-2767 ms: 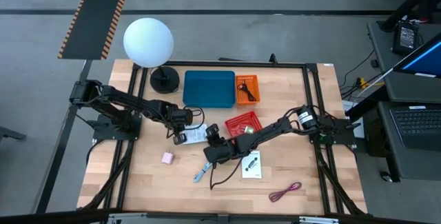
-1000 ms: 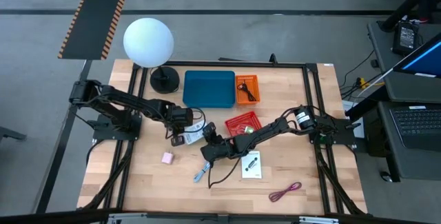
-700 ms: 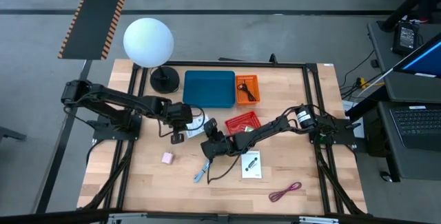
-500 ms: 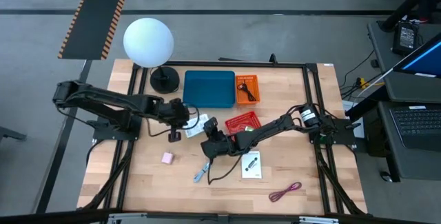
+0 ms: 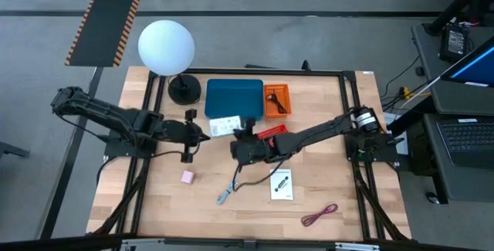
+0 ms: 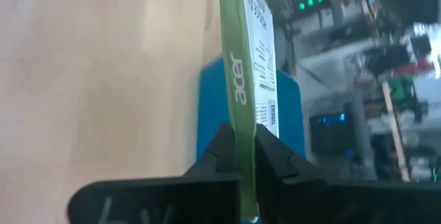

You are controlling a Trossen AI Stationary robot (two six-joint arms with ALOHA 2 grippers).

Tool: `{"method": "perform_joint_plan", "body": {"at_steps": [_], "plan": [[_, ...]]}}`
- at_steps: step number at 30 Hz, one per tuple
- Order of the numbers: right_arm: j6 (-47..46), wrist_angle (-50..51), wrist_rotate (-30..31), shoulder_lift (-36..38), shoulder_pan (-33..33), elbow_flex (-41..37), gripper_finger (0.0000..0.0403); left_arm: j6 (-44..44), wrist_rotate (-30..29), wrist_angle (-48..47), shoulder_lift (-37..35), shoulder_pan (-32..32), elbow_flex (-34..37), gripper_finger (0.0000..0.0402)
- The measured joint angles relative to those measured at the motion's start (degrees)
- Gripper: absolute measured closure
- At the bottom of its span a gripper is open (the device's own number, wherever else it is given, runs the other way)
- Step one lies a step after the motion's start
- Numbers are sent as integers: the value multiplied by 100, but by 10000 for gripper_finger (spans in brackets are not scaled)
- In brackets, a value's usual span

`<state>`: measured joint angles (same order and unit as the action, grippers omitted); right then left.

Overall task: Pick and place items into bin
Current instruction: Put the left card reader box into the blue bin

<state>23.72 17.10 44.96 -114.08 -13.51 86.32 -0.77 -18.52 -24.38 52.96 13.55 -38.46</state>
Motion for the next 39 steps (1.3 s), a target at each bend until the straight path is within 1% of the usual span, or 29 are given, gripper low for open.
{"method": "perform_joint_plan", "body": {"at_steps": [3, 8, 12, 20, 25, 31, 39], "plan": [[-390, 275, 6, 137, 41, 0, 401, 71, -1, 525, -106, 135, 192, 400], [-644, 449, -16, 170, 102, 0, 401, 111, -5, 1347, -154, 257, 509, 399], [-811, 514, -1, 170, 259, 0, 401, 64, -8, 1445, -124, 332, 529, 399], [-700, 509, -8, 168, 734, -1, 401, -96, -36, 1434, -121, 461, 531, 398], [-690, 508, -25, 168, 1078, 0, 401, -372, -503, 1436, -121, 482, 531, 398], [-704, 502, -463, 118, 1541, 0, 401, -449, -1134, 1433, -121, 480, 531, 398], [-762, 460, -661, -25, 1976, -50, 401, -449, -1778, 1385, -121, 480, 531, 398]]}}
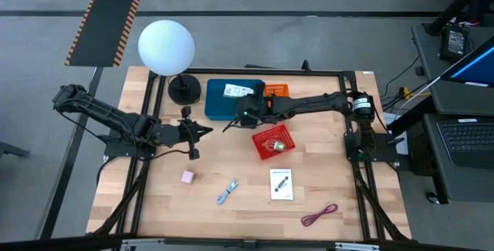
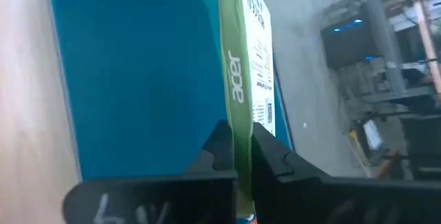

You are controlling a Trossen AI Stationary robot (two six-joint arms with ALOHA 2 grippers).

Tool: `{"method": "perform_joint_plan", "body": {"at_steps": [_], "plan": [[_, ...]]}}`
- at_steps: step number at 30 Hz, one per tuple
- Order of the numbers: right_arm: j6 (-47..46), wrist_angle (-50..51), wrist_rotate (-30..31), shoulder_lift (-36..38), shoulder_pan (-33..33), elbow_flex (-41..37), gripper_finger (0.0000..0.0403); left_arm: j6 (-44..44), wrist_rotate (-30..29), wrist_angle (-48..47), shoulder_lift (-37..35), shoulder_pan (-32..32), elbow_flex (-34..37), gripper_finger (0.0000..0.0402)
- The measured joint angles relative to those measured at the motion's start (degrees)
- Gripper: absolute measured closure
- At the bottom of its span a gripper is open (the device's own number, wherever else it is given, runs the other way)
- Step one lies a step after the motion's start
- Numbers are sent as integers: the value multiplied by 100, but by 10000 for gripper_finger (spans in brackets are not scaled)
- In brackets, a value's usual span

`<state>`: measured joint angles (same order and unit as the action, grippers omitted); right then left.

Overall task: Pick and place items into bin
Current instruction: Put the left card reader box into the blue bin

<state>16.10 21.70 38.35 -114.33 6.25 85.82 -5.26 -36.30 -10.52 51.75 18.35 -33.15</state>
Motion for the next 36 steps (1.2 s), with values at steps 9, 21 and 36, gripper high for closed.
{"method": "perform_joint_plan", "body": {"at_steps": [9, 21, 36], "plan": [[67, -179, -525, -327, 420, 0, 401, 0, -58, -57, 0, -7, 0, 398], [29, -496, -908, -598, 640, -2, 384, -117, -17, -197, 0, -7, 0, 398], [-5, -516, -898, -598, 644, -2, 323, -769, -12, -739, 0, -7, 0, 398]]}}
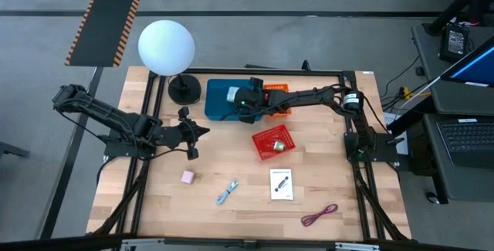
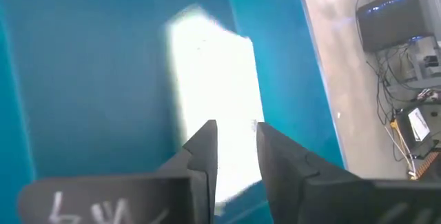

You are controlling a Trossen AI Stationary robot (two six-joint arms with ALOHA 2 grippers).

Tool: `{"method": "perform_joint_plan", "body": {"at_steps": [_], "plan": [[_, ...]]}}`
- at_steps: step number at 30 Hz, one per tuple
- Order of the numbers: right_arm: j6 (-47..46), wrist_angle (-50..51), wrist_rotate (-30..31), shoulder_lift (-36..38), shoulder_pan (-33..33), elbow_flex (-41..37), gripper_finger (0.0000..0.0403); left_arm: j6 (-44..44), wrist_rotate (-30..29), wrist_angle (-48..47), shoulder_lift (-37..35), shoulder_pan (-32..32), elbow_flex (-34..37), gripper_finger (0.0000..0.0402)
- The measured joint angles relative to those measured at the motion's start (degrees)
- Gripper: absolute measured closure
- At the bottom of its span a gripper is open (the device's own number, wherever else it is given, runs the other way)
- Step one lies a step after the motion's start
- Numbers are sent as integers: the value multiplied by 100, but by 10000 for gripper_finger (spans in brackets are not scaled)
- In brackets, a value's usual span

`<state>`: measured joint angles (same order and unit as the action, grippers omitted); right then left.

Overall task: Pick and place items into bin
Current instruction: Put the left card reader box into the blue bin, then put the pink charger adapter into the red bin

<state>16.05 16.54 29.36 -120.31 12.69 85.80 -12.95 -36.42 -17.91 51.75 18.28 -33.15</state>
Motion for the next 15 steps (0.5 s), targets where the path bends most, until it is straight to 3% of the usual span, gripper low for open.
{"method": "perform_joint_plan", "body": {"at_steps": [8, 15], "plan": [[216, 13, -60, 22, -123, 0, 320, 2, 1, -39, 0, 0, 0, 398], [511, 367, -79, 626, -557, 46, 352, 7, 150, -119, 0, 0, 2, 398]]}}
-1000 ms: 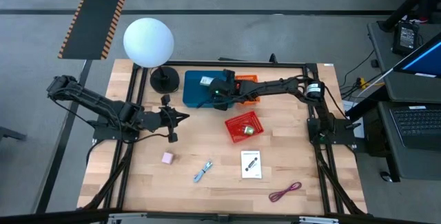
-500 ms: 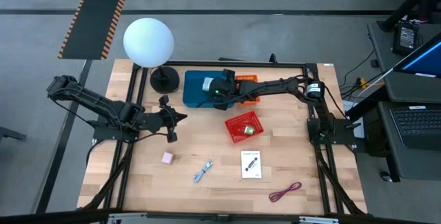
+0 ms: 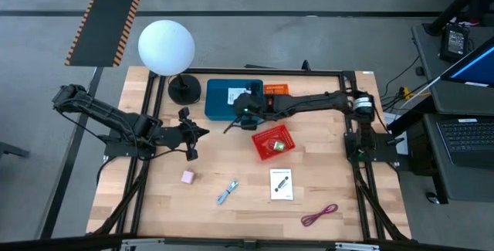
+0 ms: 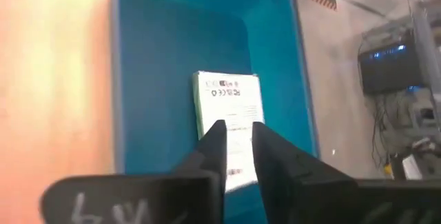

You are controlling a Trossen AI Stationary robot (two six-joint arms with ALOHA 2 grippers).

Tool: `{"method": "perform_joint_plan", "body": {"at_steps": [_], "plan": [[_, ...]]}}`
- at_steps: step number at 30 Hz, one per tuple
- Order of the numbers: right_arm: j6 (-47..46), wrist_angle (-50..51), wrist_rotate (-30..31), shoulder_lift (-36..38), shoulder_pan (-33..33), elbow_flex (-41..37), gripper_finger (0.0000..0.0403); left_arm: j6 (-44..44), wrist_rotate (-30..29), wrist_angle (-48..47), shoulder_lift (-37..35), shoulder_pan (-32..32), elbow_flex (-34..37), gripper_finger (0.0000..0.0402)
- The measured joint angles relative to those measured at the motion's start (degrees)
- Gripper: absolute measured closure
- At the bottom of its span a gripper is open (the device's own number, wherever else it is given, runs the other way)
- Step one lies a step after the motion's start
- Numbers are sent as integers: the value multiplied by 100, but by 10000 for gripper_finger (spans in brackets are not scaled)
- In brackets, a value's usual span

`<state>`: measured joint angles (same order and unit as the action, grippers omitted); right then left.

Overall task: Pick and place items into bin
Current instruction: Put the pink charger adapter into the red bin

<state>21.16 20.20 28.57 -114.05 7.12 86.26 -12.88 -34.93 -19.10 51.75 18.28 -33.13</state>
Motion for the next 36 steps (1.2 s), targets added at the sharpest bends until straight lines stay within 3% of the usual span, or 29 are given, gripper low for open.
{"method": "perform_joint_plan", "body": {"at_steps": [5, 10, 13, 19, 24, 27, 30, 36], "plan": [[-266, 676, -26, 736, -366, 0, 395, -96, 230, -38, 0, 0, 0, 398], [-759, 789, -58, 1511, -737, -385, 397, -136, 307, -98, 0, 7, 0, 398], [-1002, 294, -208, 1907, -896, -1151, 402, -138, 353, -147, -2, 12, 0, 398], [-1038, -1613, -334, 2641, -1172, -2878, 402, -430, 637, -260, 91, 164, -6, 399], [-1088, -3029, -987, 2992, -1257, -3869, 402, -1013, 693, -491, 384, 347, -317, 399], [-1320, -3176, -1452, 3111, -1271, -4200, 402, -1589, 836, -900, 675, 463, -631, 400], [-1471, -3138, -1482, 3126, -1258, -4346, 403, -2016, 1070, -1271, 1058, 597, -943, 399], [-1445, -3162, -1486, 3133, -1270, -4358, 403, -3065, 2145, -2120, 2001, 700, -1713, 398]]}}
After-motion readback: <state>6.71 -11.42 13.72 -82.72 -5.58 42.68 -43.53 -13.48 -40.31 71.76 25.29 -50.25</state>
